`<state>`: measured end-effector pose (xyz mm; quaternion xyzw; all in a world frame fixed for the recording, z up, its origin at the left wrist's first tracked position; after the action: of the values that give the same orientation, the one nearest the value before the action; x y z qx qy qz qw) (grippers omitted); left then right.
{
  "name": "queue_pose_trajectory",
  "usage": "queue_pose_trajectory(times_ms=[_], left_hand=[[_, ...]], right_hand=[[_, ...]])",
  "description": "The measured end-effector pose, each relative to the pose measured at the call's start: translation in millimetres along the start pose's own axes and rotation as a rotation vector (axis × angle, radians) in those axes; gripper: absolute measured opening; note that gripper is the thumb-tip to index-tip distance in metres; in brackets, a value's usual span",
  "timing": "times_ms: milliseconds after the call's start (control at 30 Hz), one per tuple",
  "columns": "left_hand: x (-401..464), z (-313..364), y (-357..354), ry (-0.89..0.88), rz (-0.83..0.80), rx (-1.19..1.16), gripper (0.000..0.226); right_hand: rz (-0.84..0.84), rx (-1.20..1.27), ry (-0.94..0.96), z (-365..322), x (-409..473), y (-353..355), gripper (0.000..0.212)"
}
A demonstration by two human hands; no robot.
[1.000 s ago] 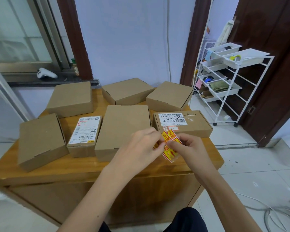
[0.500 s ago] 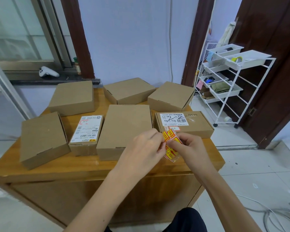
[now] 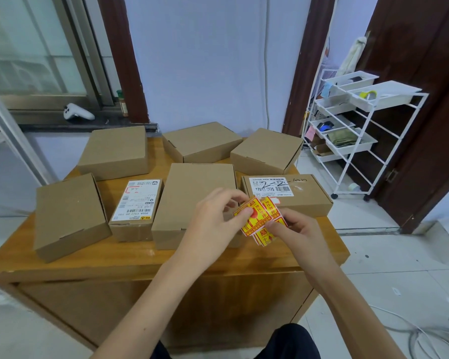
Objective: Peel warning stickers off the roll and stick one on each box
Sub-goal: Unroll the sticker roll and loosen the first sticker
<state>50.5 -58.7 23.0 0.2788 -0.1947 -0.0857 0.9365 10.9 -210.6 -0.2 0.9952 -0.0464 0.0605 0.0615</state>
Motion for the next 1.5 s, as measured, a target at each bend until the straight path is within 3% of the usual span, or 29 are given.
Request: queue_pose_trajectory(times_ms=[133, 233, 333, 567, 733, 867, 1167, 1333, 1500], left_hand=[[2, -19, -11, 0.136, -0.122, -0.051, 0.047], [-2, -18, -17, 0.119, -0.179, -0.107, 0.045], [-5, -11, -16, 0.071, -0.132, -0.111, 0.045], [-9, -1, -23, -0.086, -0.158, 0.003, 0.044], [-11, 3, -27, -0.166, -0.175, 0.082, 0.044], [-11, 8, -25, -0.269, -0.099, 0.242, 0.036], [-7, 9, -26, -0.216, -0.086, 0.328, 0.027], [-4, 7, -23, -0.113, -0.130, 0.160, 0.036], [-7, 11, -16, -0.195, -0.059, 0.263, 0.029]], right_hand=[[-0.013, -0.025, 0.015, 1, -3, -3, 0.018], [0.029, 0.027, -0.024, 4, -1, 0, 0.020], [0.029, 0.065, -0.057, 6, 1, 0, 0.020], [0.064, 0.081, -0.103, 3, 2, 1, 0.031], [0.093, 0.036, -0.121, 6, 5, 2, 0.023], [0.128, 0.024, -0.124, 8, 6, 3, 0.025], [0.166, -0.074, -0.090, 9, 10, 1, 0.025], [0.195, -0.059, -0.084, 9, 9, 2, 0.024], [0.218, 0.004, -0.095, 11, 7, 2, 0.027]])
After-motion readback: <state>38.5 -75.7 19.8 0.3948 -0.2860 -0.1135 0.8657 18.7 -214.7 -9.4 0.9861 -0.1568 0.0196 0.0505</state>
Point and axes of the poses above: each hand's wrist, its own x-axis towards the middle knuckle, its own y-axis out of the back of the hand, z = x × y, the point moved 8 cm from there along x, towards the middle knuckle
